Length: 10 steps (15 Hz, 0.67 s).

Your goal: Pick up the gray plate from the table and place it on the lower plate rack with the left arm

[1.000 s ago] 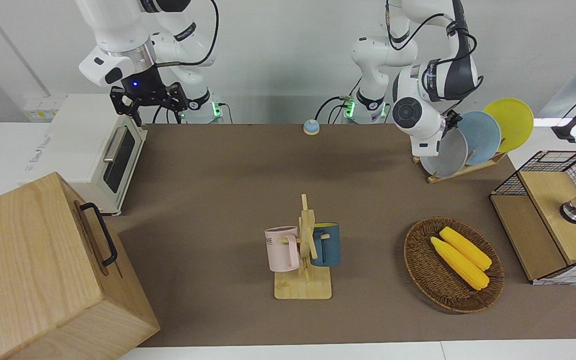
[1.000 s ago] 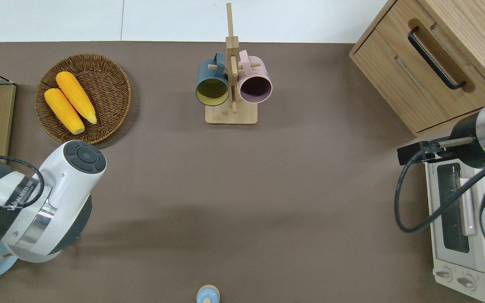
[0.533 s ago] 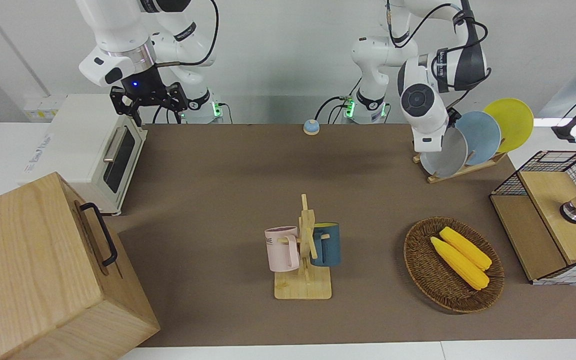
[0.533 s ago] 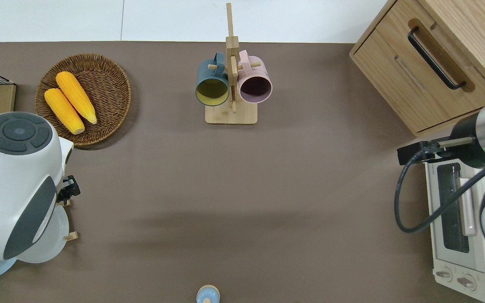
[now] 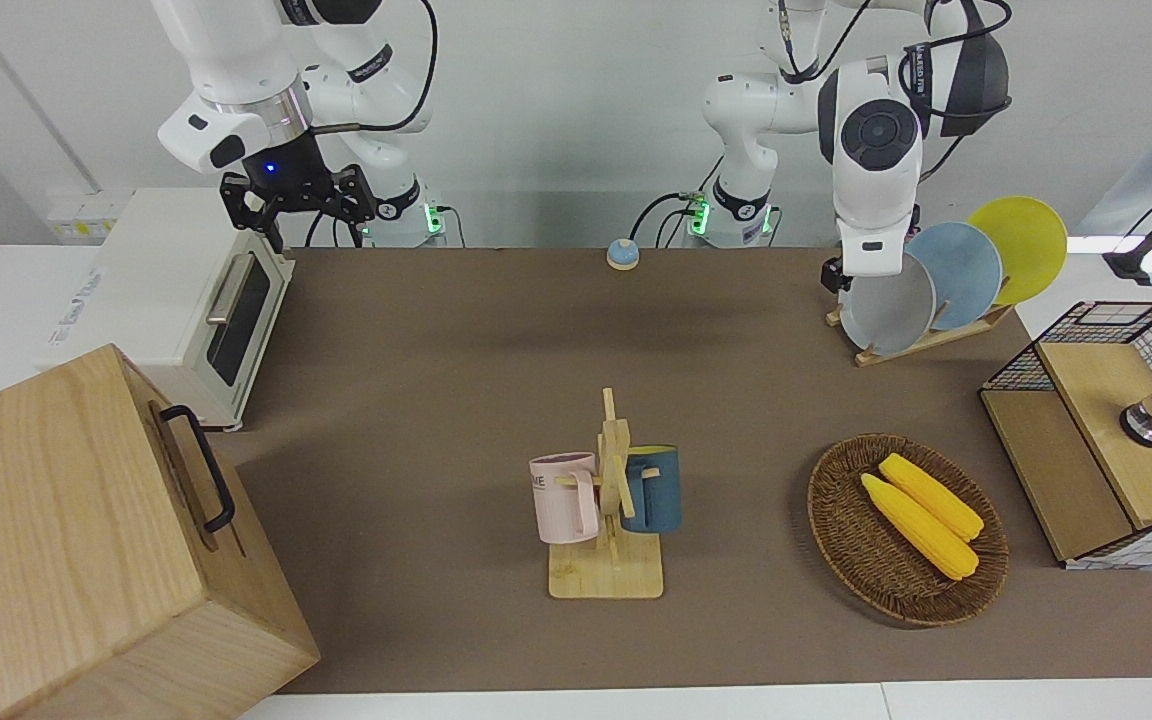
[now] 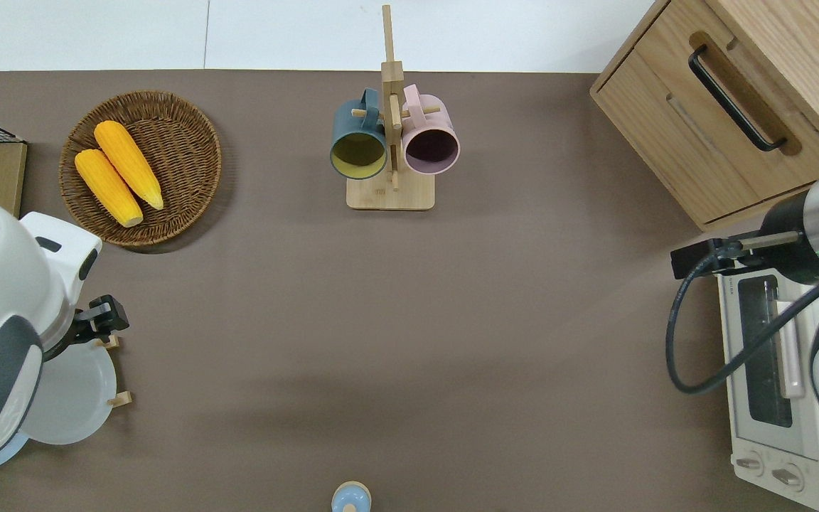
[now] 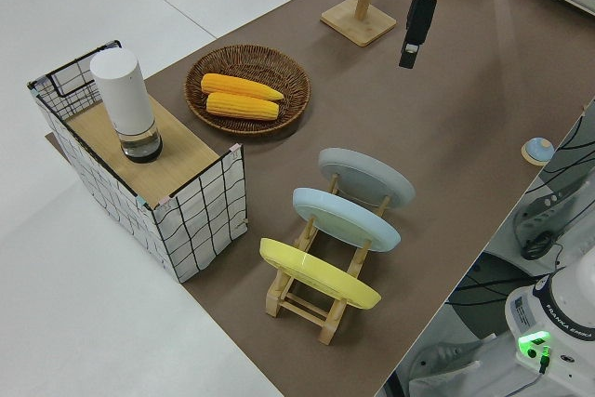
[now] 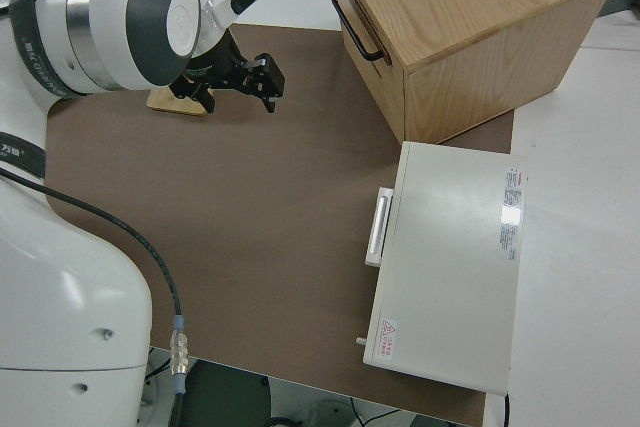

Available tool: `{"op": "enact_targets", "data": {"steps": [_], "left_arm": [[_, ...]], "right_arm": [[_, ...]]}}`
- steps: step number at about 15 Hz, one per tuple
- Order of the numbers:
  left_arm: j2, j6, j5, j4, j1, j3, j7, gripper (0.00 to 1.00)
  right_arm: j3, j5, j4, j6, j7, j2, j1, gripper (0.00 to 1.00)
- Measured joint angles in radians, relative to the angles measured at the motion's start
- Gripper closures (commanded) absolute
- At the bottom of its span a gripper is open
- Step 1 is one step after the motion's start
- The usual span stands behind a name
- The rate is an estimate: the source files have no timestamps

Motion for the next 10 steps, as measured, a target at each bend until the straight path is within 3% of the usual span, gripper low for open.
{"op": "enact_targets", "data": {"steps": [6, 10], "left_arm": [[-0.059, 0.0, -0.116, 0.035, 0.004, 0.044, 0.242, 0.01], [-0.083, 0.0, -0.264, 0.065, 0.006, 0.108, 0.374, 0.01]], "right_arm": [[0.0, 0.0, 0.0, 0.0, 0.0, 0.0, 0.0, 0.017], [0.0, 0.0, 0.0, 0.0, 0.0, 0.0, 0.0, 0.017]]}}
